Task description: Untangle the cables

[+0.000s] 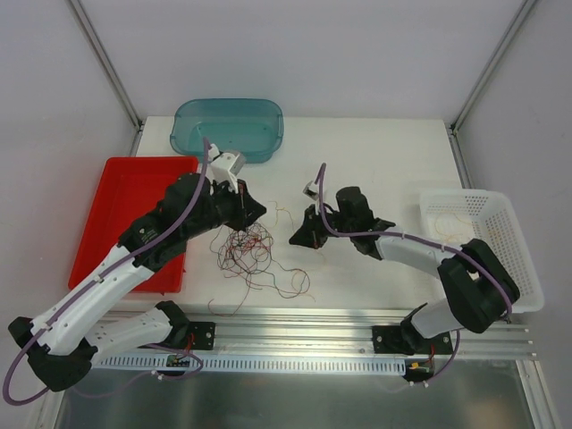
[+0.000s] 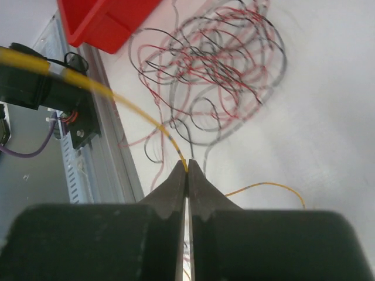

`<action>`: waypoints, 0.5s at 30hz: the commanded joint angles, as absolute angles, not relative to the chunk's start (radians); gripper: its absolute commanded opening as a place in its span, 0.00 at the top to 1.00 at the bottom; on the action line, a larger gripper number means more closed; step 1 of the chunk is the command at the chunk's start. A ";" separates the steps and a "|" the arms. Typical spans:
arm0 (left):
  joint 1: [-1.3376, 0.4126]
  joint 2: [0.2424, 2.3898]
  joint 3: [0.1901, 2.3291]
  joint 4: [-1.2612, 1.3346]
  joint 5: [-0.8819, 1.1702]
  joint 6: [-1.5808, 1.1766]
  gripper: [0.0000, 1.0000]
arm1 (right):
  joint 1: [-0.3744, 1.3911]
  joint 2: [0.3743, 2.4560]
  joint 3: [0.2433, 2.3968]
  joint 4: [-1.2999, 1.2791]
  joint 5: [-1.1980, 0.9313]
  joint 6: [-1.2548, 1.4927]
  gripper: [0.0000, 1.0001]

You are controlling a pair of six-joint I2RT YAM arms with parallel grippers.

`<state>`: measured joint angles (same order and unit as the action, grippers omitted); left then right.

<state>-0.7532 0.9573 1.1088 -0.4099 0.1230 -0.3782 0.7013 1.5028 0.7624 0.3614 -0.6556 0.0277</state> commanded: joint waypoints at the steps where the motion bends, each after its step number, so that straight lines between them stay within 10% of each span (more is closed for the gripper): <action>1: -0.746 0.893 1.097 -0.429 -0.119 -0.399 1.00 | 0.608 1.373 0.689 0.347 -0.638 0.006 0.99; 15: -0.661 0.945 0.976 -0.548 -0.433 -0.649 0.96 | 0.258 0.905 0.917 -0.358 -0.523 -0.204 0.99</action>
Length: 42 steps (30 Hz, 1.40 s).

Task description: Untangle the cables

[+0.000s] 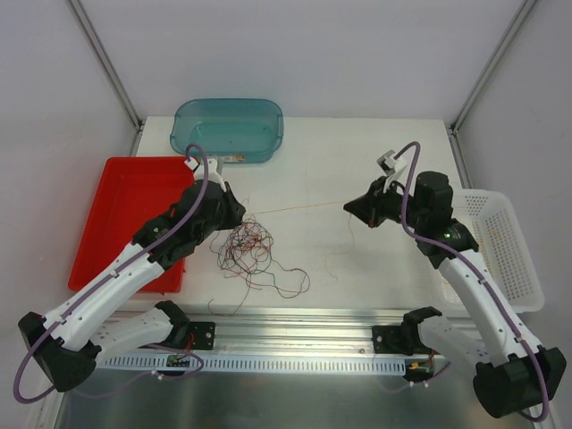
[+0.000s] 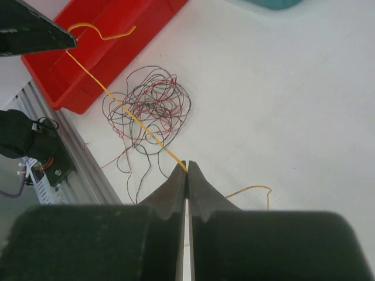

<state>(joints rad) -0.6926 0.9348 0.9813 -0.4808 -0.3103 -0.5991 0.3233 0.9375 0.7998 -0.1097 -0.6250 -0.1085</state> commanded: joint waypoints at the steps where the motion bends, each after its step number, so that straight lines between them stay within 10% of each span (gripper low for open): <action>1: -0.660 0.959 0.986 -0.546 -0.393 -0.650 0.91 | 0.256 0.905 0.957 -0.395 -0.512 -0.215 0.99; 22: -0.612 0.985 1.009 -0.545 -0.201 -0.395 0.01 | 0.215 1.026 1.653 -0.873 0.136 -0.391 0.99; 42: -0.575 1.020 0.818 -0.486 -0.376 -0.152 0.01 | -0.242 0.999 1.347 -0.611 0.584 -0.212 0.99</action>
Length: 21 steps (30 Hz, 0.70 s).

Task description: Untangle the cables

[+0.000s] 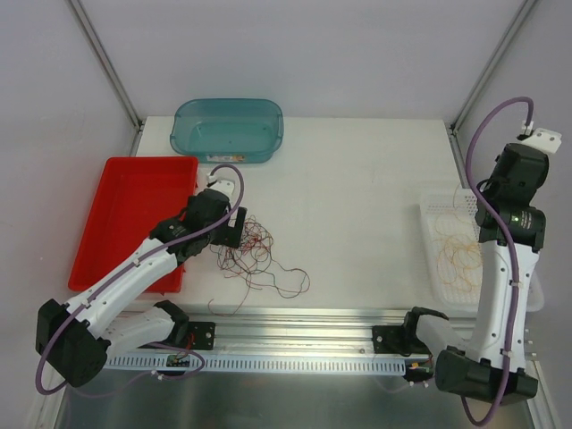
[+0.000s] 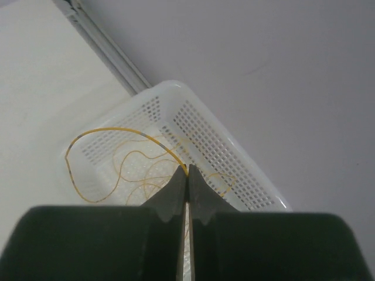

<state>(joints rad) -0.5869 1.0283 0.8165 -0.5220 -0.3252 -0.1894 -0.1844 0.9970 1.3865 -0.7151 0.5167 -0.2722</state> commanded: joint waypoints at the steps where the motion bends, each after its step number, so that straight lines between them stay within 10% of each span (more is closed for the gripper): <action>1: -0.575 1.019 0.818 -0.488 -0.377 -0.153 0.01 | -0.259 1.005 1.309 -0.582 0.589 -0.197 0.99; 13: -0.575 1.035 0.810 -0.485 -0.350 -0.147 0.01 | -0.463 1.058 1.051 -0.620 0.512 0.050 0.93; 16: -0.574 1.051 0.811 -0.485 -0.327 -0.147 0.01 | -0.477 1.062 1.009 -0.647 0.485 0.104 0.66; 18: -0.575 1.060 0.813 -0.485 -0.325 -0.146 0.01 | -0.477 1.065 1.017 -0.688 0.482 0.139 0.27; 21: -0.575 1.068 0.813 -0.483 -0.325 -0.144 0.01 | -0.476 1.042 1.038 -0.707 0.413 0.141 0.08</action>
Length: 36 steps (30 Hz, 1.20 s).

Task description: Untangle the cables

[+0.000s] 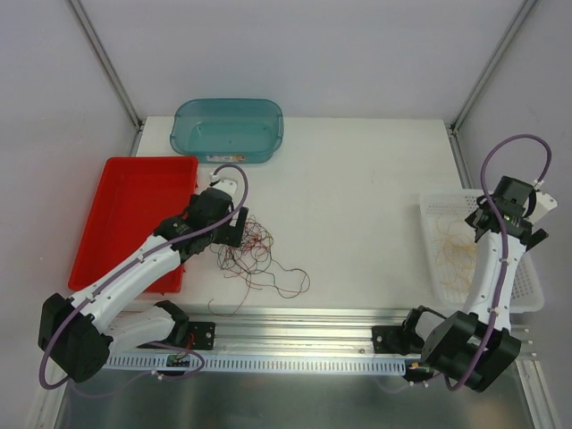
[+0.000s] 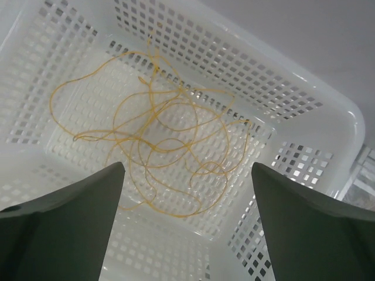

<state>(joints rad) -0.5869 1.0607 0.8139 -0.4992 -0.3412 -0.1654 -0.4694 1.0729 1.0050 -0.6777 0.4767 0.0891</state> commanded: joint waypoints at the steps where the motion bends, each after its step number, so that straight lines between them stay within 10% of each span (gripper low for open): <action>1: -0.575 1.069 0.811 -0.482 -0.325 -0.144 0.01 | -0.469 1.028 1.045 -0.709 0.375 0.137 0.04; 9: -0.575 1.130 0.819 -0.480 -0.284 -0.161 0.01 | -0.290 0.899 1.065 -0.663 0.059 0.101 0.00; 27: -0.624 1.225 0.791 -0.443 -0.087 -0.420 0.08 | 0.705 1.090 0.876 -0.315 -0.006 0.156 0.05; 36: -0.689 1.601 1.049 -0.400 -0.097 -0.377 0.35 | 0.761 1.066 0.853 -0.336 0.063 0.130 0.04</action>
